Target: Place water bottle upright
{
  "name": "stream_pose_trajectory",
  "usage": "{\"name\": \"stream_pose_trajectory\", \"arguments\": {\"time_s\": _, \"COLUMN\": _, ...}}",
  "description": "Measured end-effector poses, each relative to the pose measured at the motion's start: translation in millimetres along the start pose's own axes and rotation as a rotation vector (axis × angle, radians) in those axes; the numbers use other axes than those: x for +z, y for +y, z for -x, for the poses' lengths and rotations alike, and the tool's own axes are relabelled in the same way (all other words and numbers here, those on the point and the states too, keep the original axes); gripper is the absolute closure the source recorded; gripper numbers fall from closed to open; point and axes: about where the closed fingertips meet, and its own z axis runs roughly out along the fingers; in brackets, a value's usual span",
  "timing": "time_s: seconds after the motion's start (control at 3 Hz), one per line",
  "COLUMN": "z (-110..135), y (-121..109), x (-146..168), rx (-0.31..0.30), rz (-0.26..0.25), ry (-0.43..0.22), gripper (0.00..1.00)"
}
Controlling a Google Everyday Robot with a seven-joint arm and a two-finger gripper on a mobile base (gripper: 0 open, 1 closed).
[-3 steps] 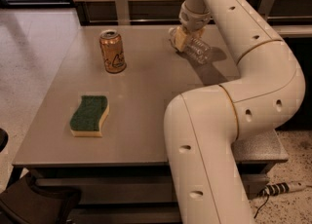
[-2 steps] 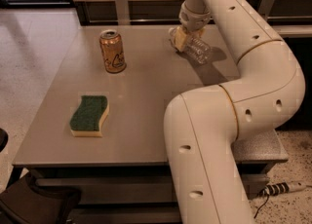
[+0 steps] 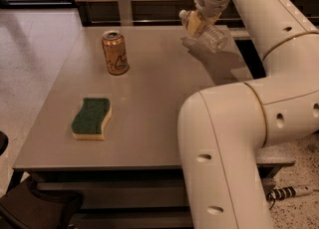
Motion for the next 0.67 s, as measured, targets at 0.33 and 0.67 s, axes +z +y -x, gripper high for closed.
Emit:
{"name": "stream_pose_trajectory", "arguments": {"time_s": 0.33, "z": 0, "y": -16, "x": -29, "rx": -0.003, "rz": -0.026, "ry": -0.081, "gripper": 1.00}}
{"name": "stream_pose_trajectory", "arguments": {"time_s": 0.67, "z": 6, "y": -29, "x": -67, "rx": -0.069, "rz": -0.039, "ry": -0.271, "gripper": 1.00}}
